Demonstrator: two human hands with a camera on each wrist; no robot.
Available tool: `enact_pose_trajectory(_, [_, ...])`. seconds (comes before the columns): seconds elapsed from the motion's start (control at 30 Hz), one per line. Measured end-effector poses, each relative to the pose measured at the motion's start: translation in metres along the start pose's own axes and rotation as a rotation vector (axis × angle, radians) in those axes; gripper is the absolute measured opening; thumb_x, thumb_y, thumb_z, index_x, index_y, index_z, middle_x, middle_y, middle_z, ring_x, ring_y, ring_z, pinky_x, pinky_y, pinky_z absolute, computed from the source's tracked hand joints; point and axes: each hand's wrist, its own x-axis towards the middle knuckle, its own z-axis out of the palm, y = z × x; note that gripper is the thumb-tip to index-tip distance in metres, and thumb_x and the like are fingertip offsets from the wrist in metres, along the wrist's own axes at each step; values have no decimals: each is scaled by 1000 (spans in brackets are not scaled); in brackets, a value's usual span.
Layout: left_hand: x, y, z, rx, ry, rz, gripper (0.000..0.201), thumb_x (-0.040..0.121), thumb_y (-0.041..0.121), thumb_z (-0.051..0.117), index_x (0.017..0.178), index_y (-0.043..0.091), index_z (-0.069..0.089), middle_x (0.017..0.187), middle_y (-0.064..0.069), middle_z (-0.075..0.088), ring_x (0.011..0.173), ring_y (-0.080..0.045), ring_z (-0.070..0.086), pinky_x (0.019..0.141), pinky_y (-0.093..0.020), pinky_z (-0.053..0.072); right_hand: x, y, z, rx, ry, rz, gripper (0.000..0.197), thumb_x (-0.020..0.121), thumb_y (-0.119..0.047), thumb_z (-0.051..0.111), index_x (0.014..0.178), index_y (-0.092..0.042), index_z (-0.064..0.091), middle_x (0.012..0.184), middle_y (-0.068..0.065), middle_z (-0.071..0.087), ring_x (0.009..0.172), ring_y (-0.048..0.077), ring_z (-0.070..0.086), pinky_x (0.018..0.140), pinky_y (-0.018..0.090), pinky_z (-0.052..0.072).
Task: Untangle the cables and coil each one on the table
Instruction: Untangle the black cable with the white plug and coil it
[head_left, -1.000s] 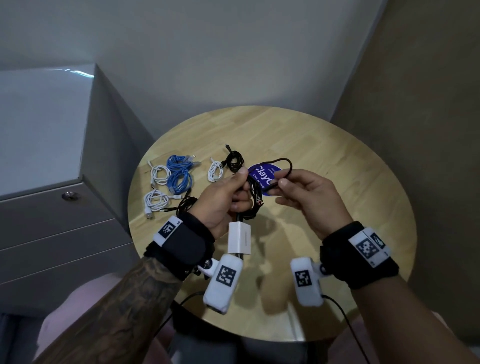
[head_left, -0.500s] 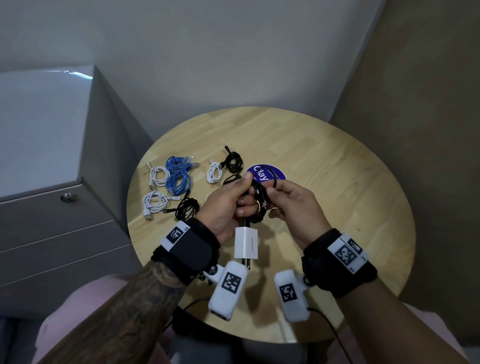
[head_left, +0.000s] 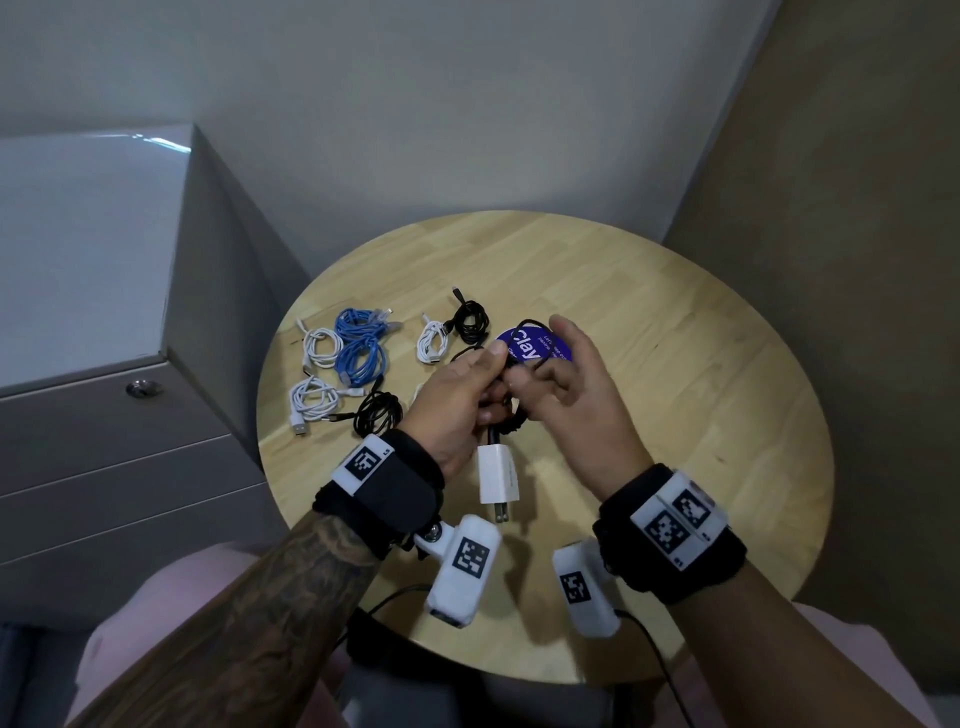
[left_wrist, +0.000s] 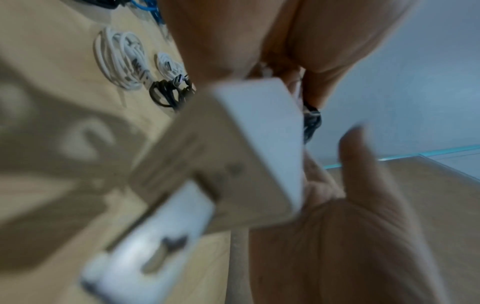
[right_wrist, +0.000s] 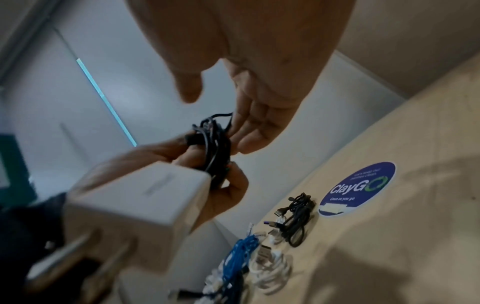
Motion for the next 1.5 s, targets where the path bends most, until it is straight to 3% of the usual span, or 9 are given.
enact_pose_trajectory(0.1, [-1,-2,3,-32,3,1,26,102,26,47,100,4,61,97,-20,62,90,-25,63,72,-28,57,-3,7,5,-164,-27,-52,106,68,-53,81,156,-32,26,114,1,63,114,12,61,96,38,53])
enact_pose_trajectory(0.27, [-3,-1,11,41,9,17,44,104,25,41,65,19,60,54,7,44,43,-3,31,48,-18,22,1,4,3,-171,136,-125,92,77,-61,75,153,-24,37,89,1,68,88,18,68,85,41,57])
enact_pose_trajectory(0.37, [-3,-5,13,118,17,34,23,105,20,40,87,9,50,61,2,37,47,-4,29,42,-15,26,0,-1,1,-146,194,-137,65,83,-56,74,135,-21,56,68,-7,62,67,12,61,70,41,56])
enact_pose_trajectory(0.47, [-3,-6,13,88,-20,51,15,104,18,40,92,12,45,57,10,46,49,-3,30,43,-14,26,0,-3,-1,-97,225,-157,38,83,-57,69,106,-26,66,71,13,67,65,36,61,65,52,55])
enact_pose_trajectory(0.63, [-4,-2,9,137,-177,79,29,82,10,60,106,9,44,62,10,59,48,-3,44,46,-16,33,3,-11,-5,44,271,-114,24,95,-27,68,90,-6,59,67,26,59,59,22,50,58,30,46])
enact_pose_trajectory(0.93, [-5,-9,11,263,-28,142,6,100,12,51,94,11,50,56,7,36,46,-7,26,45,-20,27,3,-8,-13,-248,235,-299,26,96,-30,68,81,-13,56,75,1,58,72,18,57,69,30,48])
enact_pose_trajectory(1.2, [-3,-12,9,191,-69,101,21,101,12,49,116,-3,50,55,5,32,46,-6,23,43,-18,24,10,-8,-20,106,15,62,21,99,-27,61,93,-16,78,71,2,56,73,15,52,75,29,46])
enact_pose_trajectory(1.33, [-3,-13,9,34,-161,-50,27,84,7,60,108,4,47,56,5,34,44,-3,25,39,-13,23,17,-15,-31,-34,202,-52,31,102,-24,58,78,-11,73,58,-14,58,58,1,47,62,14,39])
enact_pose_trajectory(1.5, [-10,-21,6,63,-245,-139,12,95,1,51,106,1,47,53,6,43,42,-2,29,42,-13,22,31,-15,-64,-69,466,-28,34,100,-33,60,75,-13,73,51,-19,53,59,0,46,73,26,39])
